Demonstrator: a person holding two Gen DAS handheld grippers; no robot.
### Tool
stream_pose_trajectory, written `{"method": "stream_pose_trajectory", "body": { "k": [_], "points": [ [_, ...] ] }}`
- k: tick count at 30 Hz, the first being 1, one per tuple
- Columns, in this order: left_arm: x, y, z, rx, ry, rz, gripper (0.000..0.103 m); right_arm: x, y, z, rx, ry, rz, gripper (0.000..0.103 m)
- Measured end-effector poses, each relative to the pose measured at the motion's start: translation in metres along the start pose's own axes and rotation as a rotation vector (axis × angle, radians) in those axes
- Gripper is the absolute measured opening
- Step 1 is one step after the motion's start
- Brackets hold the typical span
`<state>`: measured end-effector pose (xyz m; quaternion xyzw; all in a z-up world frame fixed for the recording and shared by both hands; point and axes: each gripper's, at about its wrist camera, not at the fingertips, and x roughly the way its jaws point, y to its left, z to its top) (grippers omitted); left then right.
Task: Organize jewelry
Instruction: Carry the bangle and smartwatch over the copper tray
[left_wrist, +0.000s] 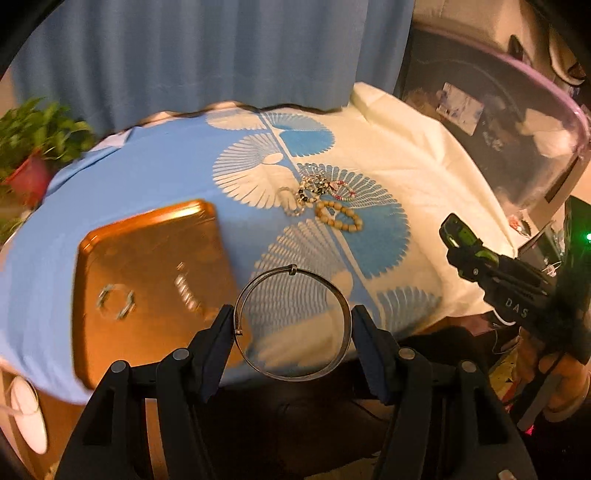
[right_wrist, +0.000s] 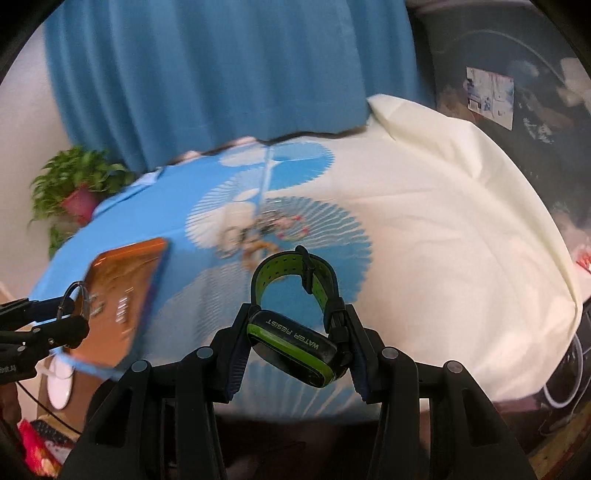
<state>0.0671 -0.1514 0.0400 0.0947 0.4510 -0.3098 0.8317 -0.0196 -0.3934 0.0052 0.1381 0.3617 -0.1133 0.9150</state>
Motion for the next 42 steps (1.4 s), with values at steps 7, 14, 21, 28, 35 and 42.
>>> {"method": "stream_pose_trajectory", "body": {
  "k": [7, 14, 21, 28, 35, 42],
  "points": [
    [-0.057, 0.009, -0.052, -0.045, -0.054, 0.011, 0.058, -0.061, 0.051, -0.049, -0.065, -0.004, 0.059, 0.047],
    [-0.08, 0.008, -0.088, -0.058, -0.078, 0.016, 0.058, -0.093, 0.097, -0.101, -0.154, 0.045, 0.112, 0.047],
    [-0.09, -0.001, -0.101, -0.031, -0.104, 0.026, 0.058, -0.104, 0.112, -0.122, -0.195, 0.067, 0.125, 0.047],
    [-0.093, -0.002, -0.105, -0.025, -0.114, 0.017, 0.058, -0.106, 0.112, -0.123, -0.197, 0.067, 0.122, 0.047],
    [-0.094, 0.001, -0.105, -0.034, -0.113, 0.019, 0.058, -0.107, 0.109, -0.122, -0.206, 0.079, 0.128, 0.047],
    [-0.094, 0.007, -0.104, -0.047, -0.115, 0.018, 0.058, -0.102, 0.111, -0.119, -0.221, 0.095, 0.12, 0.047]
  ]
}}
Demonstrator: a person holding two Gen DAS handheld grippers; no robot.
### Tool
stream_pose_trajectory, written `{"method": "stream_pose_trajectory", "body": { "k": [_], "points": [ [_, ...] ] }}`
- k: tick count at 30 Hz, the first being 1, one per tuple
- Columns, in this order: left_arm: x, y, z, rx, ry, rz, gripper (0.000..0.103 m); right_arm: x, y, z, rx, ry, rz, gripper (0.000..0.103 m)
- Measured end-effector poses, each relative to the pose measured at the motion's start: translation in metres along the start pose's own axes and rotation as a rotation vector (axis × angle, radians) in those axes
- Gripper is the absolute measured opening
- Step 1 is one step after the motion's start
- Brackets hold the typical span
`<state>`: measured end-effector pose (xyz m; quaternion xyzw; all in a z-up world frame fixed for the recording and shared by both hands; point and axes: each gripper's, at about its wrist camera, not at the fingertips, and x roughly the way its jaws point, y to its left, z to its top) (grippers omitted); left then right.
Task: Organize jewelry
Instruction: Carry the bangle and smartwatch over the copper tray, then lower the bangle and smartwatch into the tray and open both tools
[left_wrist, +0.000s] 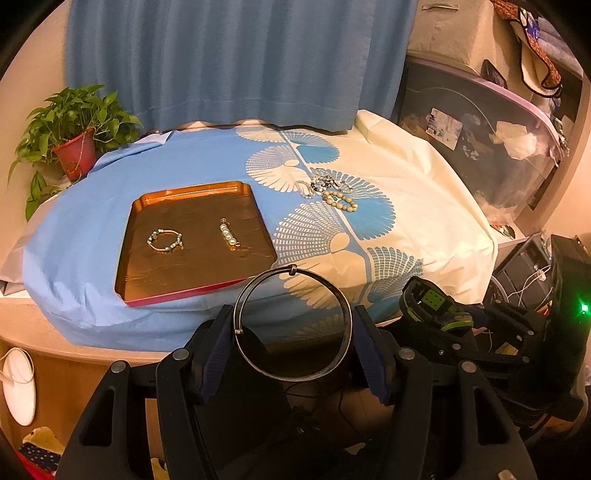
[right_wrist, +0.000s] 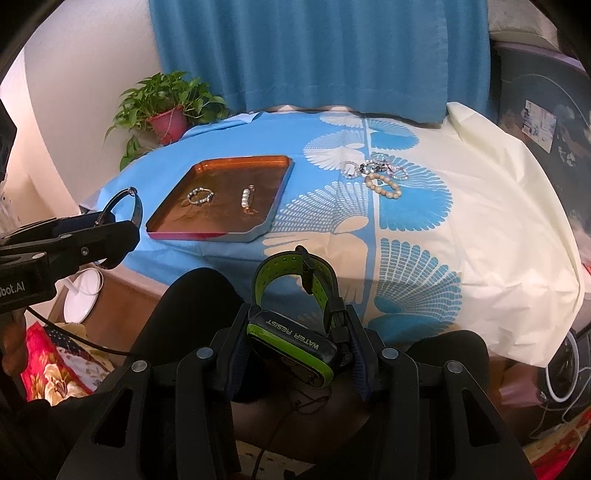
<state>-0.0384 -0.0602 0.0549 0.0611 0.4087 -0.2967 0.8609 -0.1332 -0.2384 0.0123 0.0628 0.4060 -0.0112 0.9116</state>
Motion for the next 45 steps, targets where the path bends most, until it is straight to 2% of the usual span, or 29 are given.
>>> {"method": "stream_pose_trajectory", "body": {
  "k": [13, 23, 26, 32, 45],
  "points": [
    [0.005, 0.021, 0.002, -0.045, -0.005, 0.01, 0.058, 0.015, 0.014, 0.011, -0.033, 0.021, -0.01, 0.047],
    [0.017, 0.063, 0.015, -0.105, -0.02, 0.095, 0.058, 0.044, 0.039, 0.042, -0.1, 0.024, 0.014, 0.047],
    [0.024, 0.072, 0.023, -0.097, -0.031, 0.14, 0.058, 0.056, 0.044, 0.052, -0.111, 0.029, 0.018, 0.047],
    [0.041, 0.086, 0.035, -0.083, -0.036, 0.177, 0.058, 0.081, 0.057, 0.071, -0.134, 0.044, 0.027, 0.047],
    [0.093, 0.13, 0.06, -0.106, -0.005, 0.21, 0.058, 0.143, 0.083, 0.119, -0.173, 0.061, 0.056, 0.048]
  ]
}}
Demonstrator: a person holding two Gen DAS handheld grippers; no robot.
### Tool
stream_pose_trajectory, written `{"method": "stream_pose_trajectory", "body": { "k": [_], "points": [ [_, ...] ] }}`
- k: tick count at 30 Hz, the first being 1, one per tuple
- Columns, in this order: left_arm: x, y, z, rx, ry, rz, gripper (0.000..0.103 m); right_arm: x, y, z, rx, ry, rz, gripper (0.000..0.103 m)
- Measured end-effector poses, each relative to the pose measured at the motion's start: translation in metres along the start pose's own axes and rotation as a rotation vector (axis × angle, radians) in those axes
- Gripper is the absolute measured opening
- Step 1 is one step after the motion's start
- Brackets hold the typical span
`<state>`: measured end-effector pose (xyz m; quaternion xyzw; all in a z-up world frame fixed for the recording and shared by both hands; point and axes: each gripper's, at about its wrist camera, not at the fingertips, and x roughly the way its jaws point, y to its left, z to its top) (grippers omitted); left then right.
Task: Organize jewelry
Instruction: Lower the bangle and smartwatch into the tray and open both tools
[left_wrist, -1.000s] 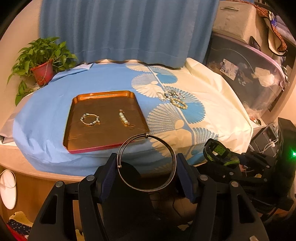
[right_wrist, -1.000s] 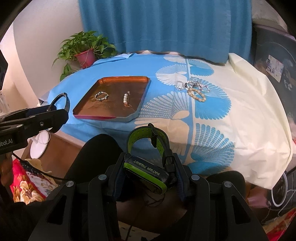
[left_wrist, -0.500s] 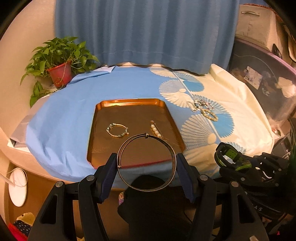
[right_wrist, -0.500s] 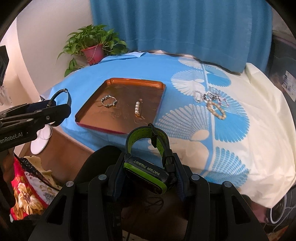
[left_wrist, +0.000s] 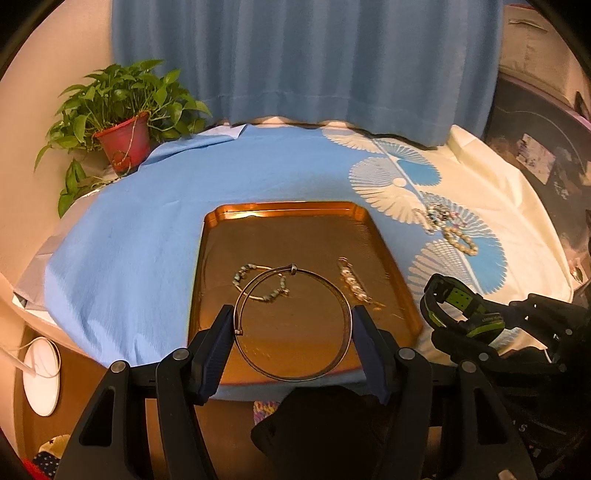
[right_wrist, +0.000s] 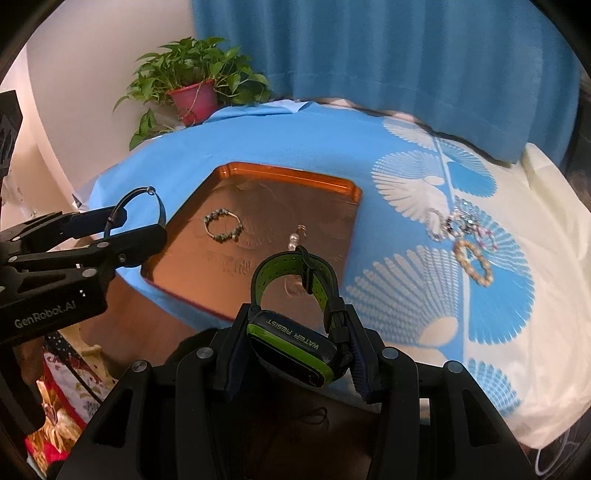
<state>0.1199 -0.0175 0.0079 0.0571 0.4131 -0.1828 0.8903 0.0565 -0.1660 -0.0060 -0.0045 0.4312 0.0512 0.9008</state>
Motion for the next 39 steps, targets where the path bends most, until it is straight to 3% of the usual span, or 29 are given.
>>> {"method": "stream_pose_trajectory", "body": {
  "k": [14, 25, 27, 29, 30, 32, 39],
  "points": [
    [0.071, 0.025, 0.024, -0.017, 0.051, 0.028, 0.058, 0.082, 0.003, 0.037, -0.009, 0.063, 0.028, 0.048],
    [0.108, 0.042, 0.037, -0.029, 0.07, 0.08, 0.059, 0.124, 0.002, 0.053, 0.005, 0.085, 0.069, 0.048],
    [0.111, 0.045, 0.039, -0.043, 0.069, 0.082, 0.063, 0.13, 0.004, 0.056, -0.007, 0.091, 0.086, 0.053],
    [0.112, 0.048, 0.041, -0.061, 0.076, 0.086, 0.09, 0.135, 0.007, 0.057, -0.033, 0.105, 0.075, 0.065],
    [0.111, 0.05, 0.04, -0.07, 0.072, 0.092, 0.095, 0.134, 0.007, 0.057, -0.04, 0.106, 0.067, 0.076],
    [0.105, 0.053, 0.035, -0.088, 0.057, 0.119, 0.097, 0.129, 0.007, 0.055, -0.039, 0.087, 0.042, 0.082],
    [0.062, 0.053, -0.005, -0.099, 0.064, 0.181, 0.097, 0.084, -0.003, 0.02, -0.007, 0.08, -0.013, 0.082]
  ]
}}
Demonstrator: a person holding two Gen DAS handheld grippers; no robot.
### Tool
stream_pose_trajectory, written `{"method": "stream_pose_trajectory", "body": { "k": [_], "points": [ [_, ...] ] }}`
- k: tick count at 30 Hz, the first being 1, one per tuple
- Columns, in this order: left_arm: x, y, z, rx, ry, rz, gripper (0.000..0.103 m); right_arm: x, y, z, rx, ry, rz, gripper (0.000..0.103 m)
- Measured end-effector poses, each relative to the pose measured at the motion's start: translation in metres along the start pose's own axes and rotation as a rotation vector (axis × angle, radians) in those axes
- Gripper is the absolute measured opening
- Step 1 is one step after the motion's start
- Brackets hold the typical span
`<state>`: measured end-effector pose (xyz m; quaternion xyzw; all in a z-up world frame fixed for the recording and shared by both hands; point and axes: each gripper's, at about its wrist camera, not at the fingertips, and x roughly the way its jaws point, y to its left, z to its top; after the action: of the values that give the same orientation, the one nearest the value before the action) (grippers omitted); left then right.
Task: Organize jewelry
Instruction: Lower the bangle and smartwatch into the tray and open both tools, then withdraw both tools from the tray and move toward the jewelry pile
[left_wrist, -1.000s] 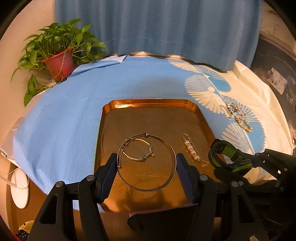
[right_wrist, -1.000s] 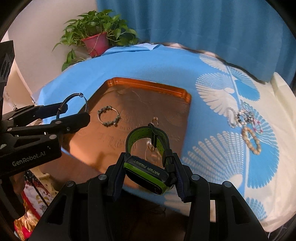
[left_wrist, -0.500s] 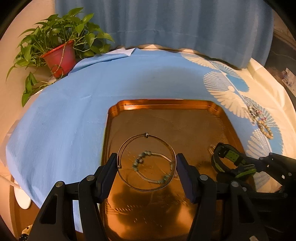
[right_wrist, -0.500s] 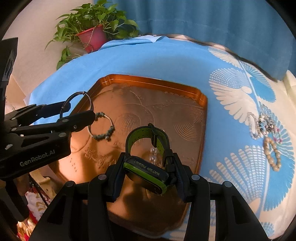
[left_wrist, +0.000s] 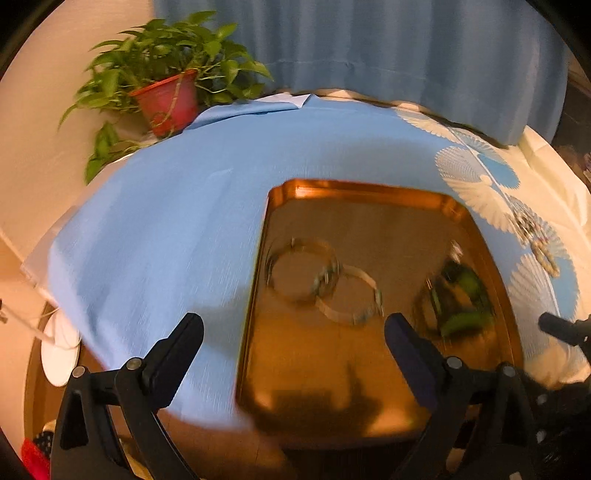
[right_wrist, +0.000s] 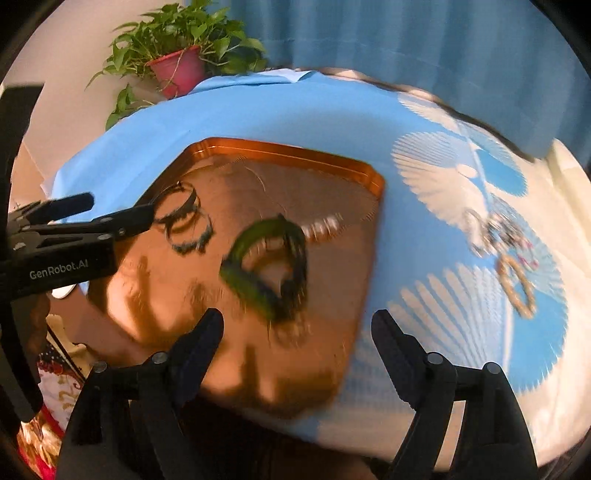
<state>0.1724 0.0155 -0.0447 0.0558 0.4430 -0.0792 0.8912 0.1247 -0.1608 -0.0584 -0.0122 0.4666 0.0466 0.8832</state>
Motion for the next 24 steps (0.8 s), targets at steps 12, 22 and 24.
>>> {"method": "stream_pose_trajectory", "body": {
  "k": [12, 22, 24],
  "points": [
    [-0.1, -0.023, -0.083, -0.008, -0.008, -0.031, 0.097, -0.099, 0.007, -0.082, 0.086, -0.076, -0.013, 0.082],
    [-0.165, -0.052, -0.107, 0.074, -0.101, -0.054, 0.097, -0.164, 0.017, -0.124, 0.096, -0.171, -0.018, 0.082],
    [-0.173, -0.058, -0.11, 0.091, -0.116, -0.051, 0.097, -0.173, 0.019, -0.13, 0.098, -0.19, -0.022, 0.082]
  ]
}}
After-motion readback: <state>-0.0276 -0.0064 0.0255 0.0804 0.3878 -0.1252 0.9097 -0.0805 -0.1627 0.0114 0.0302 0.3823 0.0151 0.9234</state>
